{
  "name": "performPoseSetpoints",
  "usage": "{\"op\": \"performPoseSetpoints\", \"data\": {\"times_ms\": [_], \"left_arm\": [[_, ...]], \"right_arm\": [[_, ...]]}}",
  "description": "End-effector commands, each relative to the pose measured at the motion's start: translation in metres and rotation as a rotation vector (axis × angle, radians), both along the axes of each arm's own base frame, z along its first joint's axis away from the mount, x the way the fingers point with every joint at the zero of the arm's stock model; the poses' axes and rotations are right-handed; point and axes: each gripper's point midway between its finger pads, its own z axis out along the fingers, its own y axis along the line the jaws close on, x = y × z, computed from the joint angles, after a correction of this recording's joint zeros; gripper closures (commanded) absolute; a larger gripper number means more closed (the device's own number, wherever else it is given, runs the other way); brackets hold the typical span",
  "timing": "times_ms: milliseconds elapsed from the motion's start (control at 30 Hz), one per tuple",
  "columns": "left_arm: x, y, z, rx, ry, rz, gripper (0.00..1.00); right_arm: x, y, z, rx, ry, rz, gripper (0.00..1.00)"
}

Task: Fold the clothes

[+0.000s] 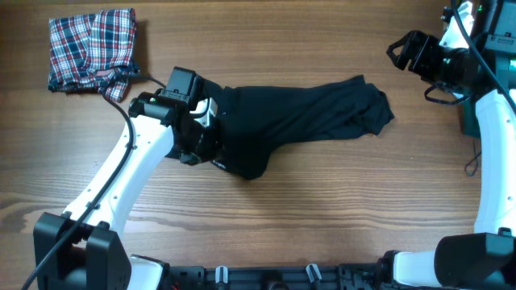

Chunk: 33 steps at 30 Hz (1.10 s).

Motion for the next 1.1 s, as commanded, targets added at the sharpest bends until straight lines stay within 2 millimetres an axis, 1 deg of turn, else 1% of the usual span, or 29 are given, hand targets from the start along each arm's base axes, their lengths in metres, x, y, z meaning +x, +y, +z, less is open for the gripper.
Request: {"op": "performPoseSetpoints", "data": {"times_ms": [0,133,267,367,400,433,467,500,567,633,667,767,833,867,900,933,967,1067], "left_arm": [[-0.019,-0.005,0.009,-0.043,0.081,0.009,0.96],[-0.038,-0.007,0.013,-0.066,0.17,0.006,0.93],[-0.067,-0.002,0.015,-0.029,0.292,0.001,0.95],[-0.084,-0.005,0.017,-0.005,0.345,-0.034,0.96],[-0.088,-0.008,0.017,-0.001,0.347,-0.053,0.95],[-0.089,-0.01,0.016,0.009,0.339,-0.069,0.9],[-0.086,-0.012,0.014,0.021,0.314,-0.086,0.83],[-0.081,-0.014,0.011,0.031,0.278,-0.096,0.8],[-0.069,-0.011,0.004,0.09,0.227,-0.056,0.79],[-0.061,-0.001,-0.004,0.176,0.191,-0.017,0.77],[-0.059,0.001,-0.007,0.189,0.18,-0.016,0.65],[-0.048,0.003,-0.022,0.202,0.117,-0.022,0.21],[-0.047,0.003,-0.032,0.198,0.108,-0.021,0.18],[-0.051,0.003,-0.039,0.197,0.121,-0.017,0.13],[-0.055,0.004,-0.042,0.194,0.134,-0.014,0.11],[-0.064,0.003,-0.051,0.184,0.17,-0.014,0.1],[-0.069,0.002,-0.055,0.173,0.193,-0.004,0.09],[-0.076,0.001,-0.071,0.151,0.212,-0.002,0.09]], "right_arm": [[0.001,0.002,0.005,-0.019,-0.015,0.018,0.13],[-0.001,0.002,0.004,-0.018,-0.006,0.018,0.13],[-0.003,0.002,0.003,-0.016,0.003,0.018,0.13],[-0.003,0.002,0.003,-0.015,0.003,0.017,0.13],[-0.003,0.002,0.003,-0.015,0.003,0.017,0.13],[-0.002,0.002,0.003,-0.015,0.002,0.017,0.13],[-0.002,0.001,0.003,-0.019,0.001,0.015,0.13],[-0.002,0.0,0.002,-0.024,0.002,0.011,0.13],[-0.002,0.0,0.002,-0.024,0.003,0.011,0.13],[-0.002,0.0,0.002,-0.025,0.004,0.011,0.13],[-0.002,0.0,0.002,-0.025,0.003,0.012,0.13],[0.001,0.0,0.004,-0.027,-0.012,0.012,0.13],[0.001,0.0,0.004,-0.028,-0.012,0.013,0.12],[0.001,0.0,0.004,-0.027,-0.011,0.013,0.12],[0.0,0.0,0.003,-0.027,-0.009,0.013,0.12],[0.0,0.0,0.003,-0.027,-0.008,0.013,0.12],[0.001,0.0,0.002,-0.026,-0.008,0.013,0.12],[0.001,0.0,0.0,-0.025,-0.008,0.01,0.12]]}}
